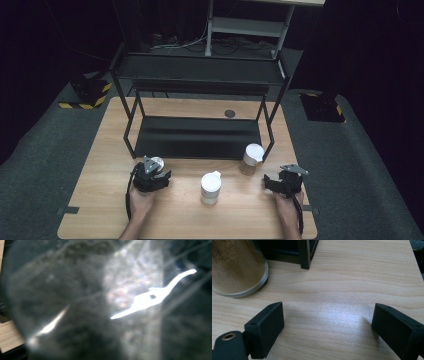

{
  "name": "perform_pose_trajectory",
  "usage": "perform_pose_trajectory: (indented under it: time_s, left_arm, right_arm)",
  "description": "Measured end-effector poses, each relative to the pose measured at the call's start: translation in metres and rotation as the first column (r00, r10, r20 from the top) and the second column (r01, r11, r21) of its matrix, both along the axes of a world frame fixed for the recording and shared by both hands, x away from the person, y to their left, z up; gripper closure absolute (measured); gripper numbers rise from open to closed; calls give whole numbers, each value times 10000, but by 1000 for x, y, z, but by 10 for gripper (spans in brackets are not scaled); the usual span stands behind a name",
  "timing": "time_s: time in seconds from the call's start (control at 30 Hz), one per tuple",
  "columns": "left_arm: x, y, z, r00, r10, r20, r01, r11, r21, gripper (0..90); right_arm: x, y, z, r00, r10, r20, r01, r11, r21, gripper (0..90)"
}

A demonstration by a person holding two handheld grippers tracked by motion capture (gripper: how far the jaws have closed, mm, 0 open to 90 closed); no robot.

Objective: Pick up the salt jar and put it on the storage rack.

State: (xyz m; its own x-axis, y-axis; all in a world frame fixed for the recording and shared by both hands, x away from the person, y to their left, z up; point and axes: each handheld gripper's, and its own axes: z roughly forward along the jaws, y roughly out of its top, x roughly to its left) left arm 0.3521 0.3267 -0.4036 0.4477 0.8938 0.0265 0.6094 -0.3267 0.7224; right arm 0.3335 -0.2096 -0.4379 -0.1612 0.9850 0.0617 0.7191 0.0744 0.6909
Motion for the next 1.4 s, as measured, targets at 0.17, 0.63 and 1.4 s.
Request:
perform_pose_trajectory:
  time_s: [0.17, 0.63, 1.4]
  left_arm:
    - [0, 0, 0, 10000, 5, 5, -5, 10000, -6, 308]
    - [0, 0, 0, 10000, 42, 6, -42, 10000, 12, 310]
    - [0, 8, 11, 9996, -270, -112, 271, 9996, 113, 312]
  right_arm:
    - [0, 0, 0, 10000, 1, -1, -1, 10000, 2, 105]
    - [0, 0, 0, 10000, 3, -5, -3, 10000, 6, 105]
    - [0, 0, 0, 10000, 37, 19, -37, 10000, -11, 110]
